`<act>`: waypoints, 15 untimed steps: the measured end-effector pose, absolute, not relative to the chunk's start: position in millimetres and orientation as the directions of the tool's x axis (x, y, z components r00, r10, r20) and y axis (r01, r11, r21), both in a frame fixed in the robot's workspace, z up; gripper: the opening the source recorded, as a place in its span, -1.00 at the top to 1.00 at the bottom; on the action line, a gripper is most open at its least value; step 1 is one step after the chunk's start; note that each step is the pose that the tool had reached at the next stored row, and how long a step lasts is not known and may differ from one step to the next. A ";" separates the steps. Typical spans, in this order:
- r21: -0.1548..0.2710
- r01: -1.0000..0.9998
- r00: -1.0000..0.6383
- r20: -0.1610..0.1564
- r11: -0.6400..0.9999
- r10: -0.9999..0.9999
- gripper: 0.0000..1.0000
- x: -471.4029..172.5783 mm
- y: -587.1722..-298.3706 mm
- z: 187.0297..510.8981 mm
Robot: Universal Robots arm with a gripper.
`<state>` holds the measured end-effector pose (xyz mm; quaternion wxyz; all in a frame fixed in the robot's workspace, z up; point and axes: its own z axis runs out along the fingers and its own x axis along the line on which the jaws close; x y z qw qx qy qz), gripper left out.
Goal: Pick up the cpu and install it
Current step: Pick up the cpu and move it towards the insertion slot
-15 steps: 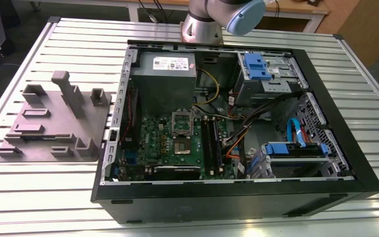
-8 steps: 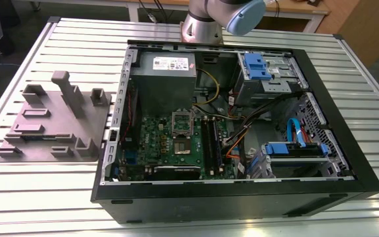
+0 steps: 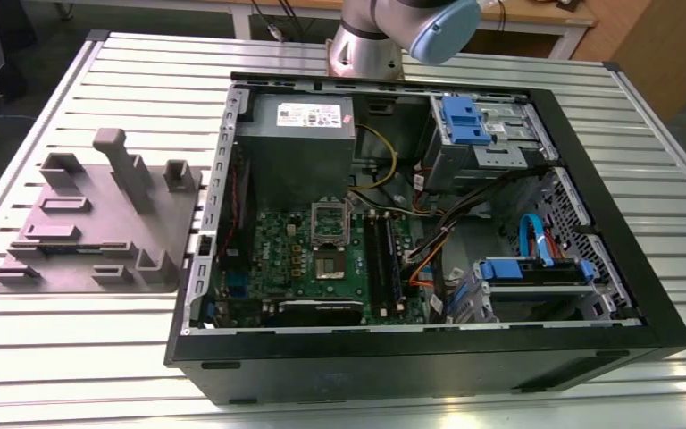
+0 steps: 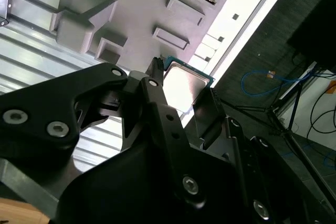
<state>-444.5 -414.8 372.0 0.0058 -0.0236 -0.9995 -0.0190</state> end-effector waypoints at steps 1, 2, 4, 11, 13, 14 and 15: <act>0.038 0.047 -0.999 0.013 0.998 0.047 0.05 -444.3 -414.7 372.1; 0.038 0.047 -0.999 0.013 0.998 0.047 0.05 -444.1 -414.8 372.0; 0.038 0.047 -0.999 0.012 0.998 0.047 0.05 -443.7 -414.8 371.9; 0.038 0.047 -0.999 0.013 0.998 0.047 0.05 -442.2 -414.8 371.9; 0.038 0.047 -0.999 0.012 0.998 0.047 0.05 -441.6 -414.8 371.9; 0.038 0.047 -0.999 0.013 0.998 0.047 0.05 -441.4 -414.8 371.9; 0.038 0.047 -0.999 0.012 0.998 0.047 0.05 -441.0 -414.8 371.9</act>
